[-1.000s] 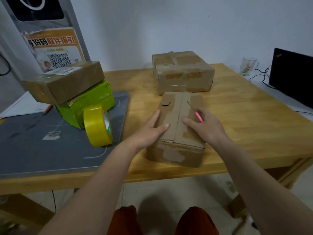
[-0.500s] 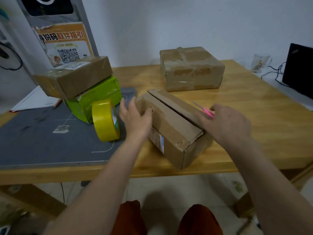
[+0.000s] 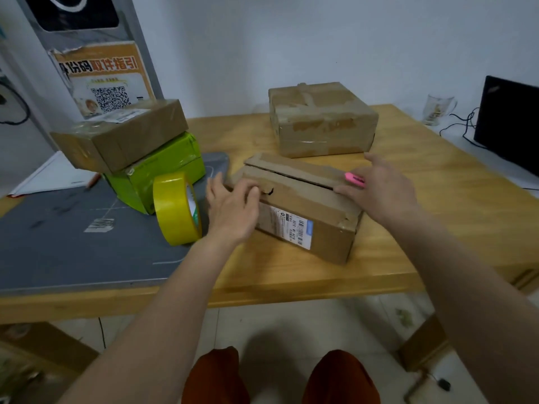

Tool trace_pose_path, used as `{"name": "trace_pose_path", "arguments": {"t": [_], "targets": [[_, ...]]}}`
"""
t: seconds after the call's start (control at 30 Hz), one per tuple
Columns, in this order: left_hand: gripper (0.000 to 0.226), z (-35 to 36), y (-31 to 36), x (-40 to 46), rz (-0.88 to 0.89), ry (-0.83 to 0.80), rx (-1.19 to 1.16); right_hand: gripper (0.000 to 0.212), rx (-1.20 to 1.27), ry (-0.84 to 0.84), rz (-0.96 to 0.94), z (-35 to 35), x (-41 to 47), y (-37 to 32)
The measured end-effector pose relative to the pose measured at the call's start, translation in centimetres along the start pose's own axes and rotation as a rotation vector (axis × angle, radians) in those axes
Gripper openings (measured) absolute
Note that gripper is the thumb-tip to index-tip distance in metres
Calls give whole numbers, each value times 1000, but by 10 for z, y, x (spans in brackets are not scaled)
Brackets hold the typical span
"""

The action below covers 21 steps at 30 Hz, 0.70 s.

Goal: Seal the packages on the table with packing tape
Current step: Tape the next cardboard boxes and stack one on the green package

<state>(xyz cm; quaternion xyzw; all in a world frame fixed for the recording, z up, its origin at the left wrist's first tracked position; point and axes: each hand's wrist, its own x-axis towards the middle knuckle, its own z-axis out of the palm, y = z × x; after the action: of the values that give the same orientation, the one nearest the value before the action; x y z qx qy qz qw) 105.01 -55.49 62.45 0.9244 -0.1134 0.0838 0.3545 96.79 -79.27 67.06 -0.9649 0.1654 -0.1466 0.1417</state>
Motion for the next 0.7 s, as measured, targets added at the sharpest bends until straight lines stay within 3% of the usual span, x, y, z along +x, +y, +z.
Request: {"name": "trace_pose_path", "arguments": {"t": [0.13,0.17,0.23,0.3,0.37,0.43,0.63,0.7], "targets": [[40,-8,1,20,-147,-176,-217,24,-83,199,-83,2,-15,-32],[40,-4,2,16,-161,-177,-195,21,-21,126,-61,3,-17,-42],[41,8,6,-1,-138,-158,-87,16,218,-174,7,5,-15,-59],[46,18,11,-26,-67,-68,126,16,413,-348,84,4,-12,-70],[51,20,16,-43,47,90,299,16,433,-349,128,3,-9,-74],[49,19,17,-47,165,157,304,16,414,-340,138,3,-7,-76],[35,12,25,-45,325,152,214,21,483,-425,199,0,-2,-78],[28,6,34,-35,306,45,64,19,506,-446,212,-3,-1,-78]]}}
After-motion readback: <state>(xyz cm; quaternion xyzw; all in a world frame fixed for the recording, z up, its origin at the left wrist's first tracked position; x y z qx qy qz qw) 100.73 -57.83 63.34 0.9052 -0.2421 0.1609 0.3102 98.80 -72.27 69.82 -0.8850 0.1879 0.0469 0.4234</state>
